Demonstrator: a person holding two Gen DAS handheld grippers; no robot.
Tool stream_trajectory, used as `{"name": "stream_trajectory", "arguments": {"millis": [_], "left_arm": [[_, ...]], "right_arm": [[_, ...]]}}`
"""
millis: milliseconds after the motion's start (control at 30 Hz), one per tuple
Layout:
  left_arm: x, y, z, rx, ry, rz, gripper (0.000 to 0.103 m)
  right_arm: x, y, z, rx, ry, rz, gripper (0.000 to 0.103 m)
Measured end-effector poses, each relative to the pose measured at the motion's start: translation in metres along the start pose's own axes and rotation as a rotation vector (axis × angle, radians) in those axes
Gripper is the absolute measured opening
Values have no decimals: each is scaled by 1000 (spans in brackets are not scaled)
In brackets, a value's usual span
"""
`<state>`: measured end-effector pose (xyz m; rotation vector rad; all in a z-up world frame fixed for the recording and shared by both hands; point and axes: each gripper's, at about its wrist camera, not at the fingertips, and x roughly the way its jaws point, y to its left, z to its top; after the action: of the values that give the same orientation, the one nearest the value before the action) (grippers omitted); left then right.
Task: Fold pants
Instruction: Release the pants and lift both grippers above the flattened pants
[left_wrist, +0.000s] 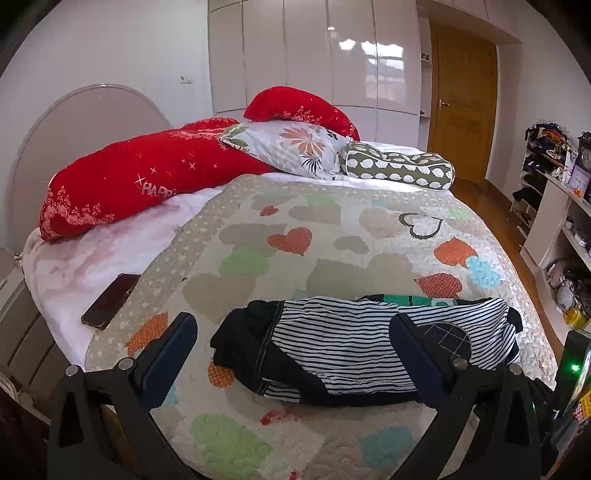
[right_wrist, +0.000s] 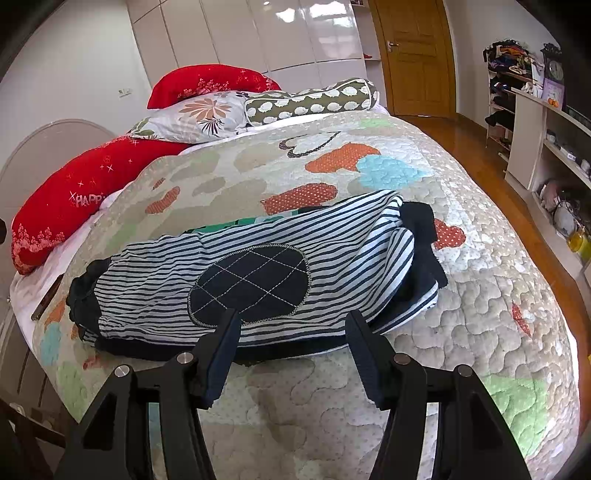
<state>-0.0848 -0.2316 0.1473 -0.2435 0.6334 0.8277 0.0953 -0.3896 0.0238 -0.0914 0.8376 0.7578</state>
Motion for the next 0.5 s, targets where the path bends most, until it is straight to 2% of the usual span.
{"name": "stream_trajectory", "arguments": {"millis": [267, 500], "left_arm": [[6, 2, -3, -15, 34, -40, 103], [10, -1, -5, -8, 46, -44, 103]], "right_arm": [[3, -2, -1, 7, 9, 0, 64], [6, -3, -3, 10, 15, 1, 64]]}}
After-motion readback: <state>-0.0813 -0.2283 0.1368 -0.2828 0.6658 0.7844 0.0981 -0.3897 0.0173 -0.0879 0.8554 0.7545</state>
